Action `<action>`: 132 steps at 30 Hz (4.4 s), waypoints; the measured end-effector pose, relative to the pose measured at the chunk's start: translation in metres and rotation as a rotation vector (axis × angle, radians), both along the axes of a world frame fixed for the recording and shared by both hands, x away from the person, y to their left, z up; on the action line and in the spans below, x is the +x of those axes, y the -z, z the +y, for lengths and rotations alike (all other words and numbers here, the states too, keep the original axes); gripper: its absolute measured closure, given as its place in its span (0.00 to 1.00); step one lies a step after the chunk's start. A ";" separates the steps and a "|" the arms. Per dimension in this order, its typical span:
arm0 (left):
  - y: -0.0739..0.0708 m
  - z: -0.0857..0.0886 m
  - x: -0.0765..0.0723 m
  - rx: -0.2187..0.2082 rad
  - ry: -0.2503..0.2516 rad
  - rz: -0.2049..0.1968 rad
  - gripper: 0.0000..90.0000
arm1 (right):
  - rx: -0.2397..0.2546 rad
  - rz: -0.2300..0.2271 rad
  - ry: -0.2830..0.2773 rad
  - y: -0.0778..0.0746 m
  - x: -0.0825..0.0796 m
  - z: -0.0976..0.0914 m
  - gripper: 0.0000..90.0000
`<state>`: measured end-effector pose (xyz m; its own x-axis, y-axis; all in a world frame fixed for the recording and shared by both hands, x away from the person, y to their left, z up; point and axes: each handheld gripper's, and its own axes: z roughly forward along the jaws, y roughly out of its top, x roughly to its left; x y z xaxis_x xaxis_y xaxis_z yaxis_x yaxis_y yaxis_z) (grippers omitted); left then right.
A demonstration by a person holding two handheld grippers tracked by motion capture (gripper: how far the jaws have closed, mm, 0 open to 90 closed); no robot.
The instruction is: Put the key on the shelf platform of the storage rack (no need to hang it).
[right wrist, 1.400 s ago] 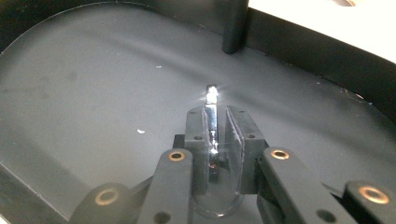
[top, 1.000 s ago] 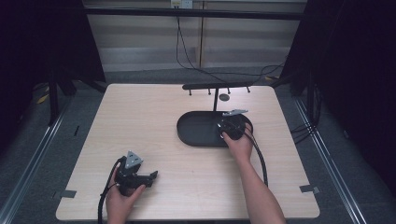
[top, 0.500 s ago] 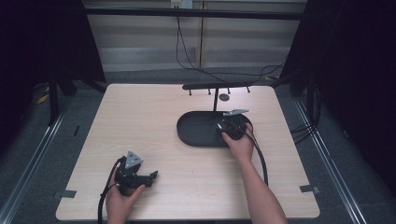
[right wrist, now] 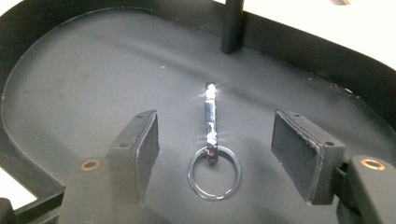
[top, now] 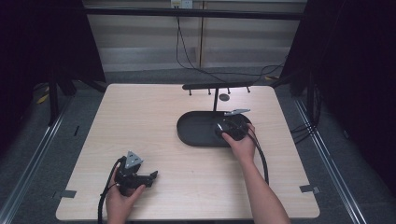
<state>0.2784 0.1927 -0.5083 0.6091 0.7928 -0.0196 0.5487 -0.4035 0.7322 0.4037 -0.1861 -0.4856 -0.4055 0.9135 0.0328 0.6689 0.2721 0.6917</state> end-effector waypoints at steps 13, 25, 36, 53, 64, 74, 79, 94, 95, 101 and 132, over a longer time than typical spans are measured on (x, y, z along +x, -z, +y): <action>0.000 0.000 0.000 0.000 0.000 0.000 0.21 | 0.022 -0.019 -0.029 -0.007 -0.013 -0.003 0.34; 0.000 0.000 0.000 0.001 0.003 0.000 0.20 | 0.034 -0.025 -0.059 -0.018 -0.032 -0.007 0.33; 0.000 0.000 0.000 0.002 0.003 0.000 0.20 | 0.037 -0.021 -0.082 -0.023 -0.050 -0.010 0.33; 0.000 0.000 0.000 0.001 0.003 0.000 0.20 | 0.066 -0.037 -0.102 -0.025 -0.079 -0.027 0.34; 0.000 0.000 0.000 0.001 0.004 0.000 0.20 | 0.043 -0.038 -0.129 -0.019 -0.097 -0.036 0.34; 0.000 0.000 0.000 0.000 0.003 0.000 0.20 | 0.032 -0.040 -0.146 -0.008 -0.115 -0.044 0.34; 0.000 0.000 0.000 0.001 0.003 0.000 0.21 | 0.033 -0.029 -0.142 -0.001 -0.123 -0.048 0.34; 0.000 0.000 0.000 0.001 0.003 0.000 0.21 | 0.029 -0.021 -0.110 0.016 -0.144 -0.070 0.33; 0.000 0.000 0.000 0.001 0.003 0.000 0.20 | 0.031 -0.020 -0.107 0.017 -0.146 -0.072 0.33; 0.000 0.000 0.000 0.001 0.003 0.000 0.21 | 0.029 -0.025 -0.097 0.021 -0.152 -0.081 0.33; 0.000 0.000 0.000 0.001 0.003 0.000 0.20 | 0.014 -0.050 -0.097 0.025 -0.163 -0.092 0.24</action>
<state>0.2783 0.1927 -0.5083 0.6118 0.7908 -0.0186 0.5474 -0.4063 0.7316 0.2411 -0.2786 -0.5102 -0.4937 0.8693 0.0234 0.6047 0.3238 0.7276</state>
